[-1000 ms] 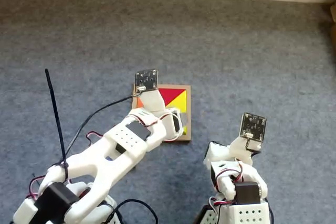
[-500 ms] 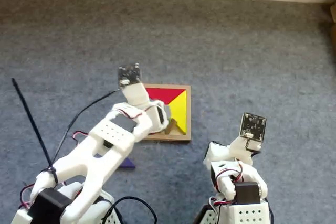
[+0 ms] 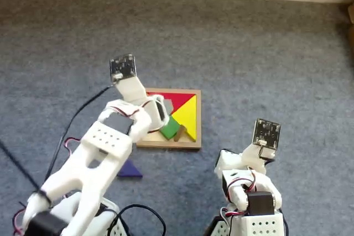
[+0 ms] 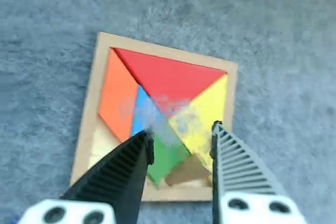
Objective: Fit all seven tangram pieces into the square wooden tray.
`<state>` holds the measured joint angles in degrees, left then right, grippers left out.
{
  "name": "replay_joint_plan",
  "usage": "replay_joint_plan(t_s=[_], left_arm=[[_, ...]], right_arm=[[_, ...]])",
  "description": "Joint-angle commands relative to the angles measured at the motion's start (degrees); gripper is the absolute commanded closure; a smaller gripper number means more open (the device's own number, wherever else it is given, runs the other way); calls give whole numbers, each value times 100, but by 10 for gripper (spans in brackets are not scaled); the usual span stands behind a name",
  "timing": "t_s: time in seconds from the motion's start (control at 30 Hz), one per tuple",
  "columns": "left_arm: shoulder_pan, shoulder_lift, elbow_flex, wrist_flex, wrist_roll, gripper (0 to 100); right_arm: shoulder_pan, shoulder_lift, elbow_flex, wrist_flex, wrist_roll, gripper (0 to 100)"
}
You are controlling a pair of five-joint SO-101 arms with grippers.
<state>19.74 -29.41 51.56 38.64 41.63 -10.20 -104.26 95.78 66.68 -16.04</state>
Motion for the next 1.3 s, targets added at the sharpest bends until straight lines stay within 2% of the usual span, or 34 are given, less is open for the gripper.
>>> replay_joint_plan(t_s=[0.0, 0.13, 0.37, 0.47, 0.73, 0.83, 0.97, 1.1, 1.27], left_arm=[[998, -866, -391, 448, -18, 811], [1385, -796, -180, 334, 237, 811], [1376, 374, 268, -993, 378, 811], [1367, 813, 295, -1240, 378, 811], [312, 963, 224, -1240, 360, 811], [110, 954, 224, -1231, 352, 811], [145, 813, 215, -1222, 352, 811], [171, 40, 268, -976, 352, 811], [1068, -1007, 277, -79, 387, 811]], right_arm=[[66, -84, 901, -207, 35, 991], [66, -84, 901, -207, 35, 991], [66, -84, 901, -207, 35, 991], [66, -84, 901, -207, 35, 991], [66, -84, 901, -207, 35, 991], [66, -84, 901, -207, 35, 991], [66, -84, 901, -207, 35, 991], [66, -84, 901, -207, 35, 991], [66, -84, 901, -207, 35, 991]])
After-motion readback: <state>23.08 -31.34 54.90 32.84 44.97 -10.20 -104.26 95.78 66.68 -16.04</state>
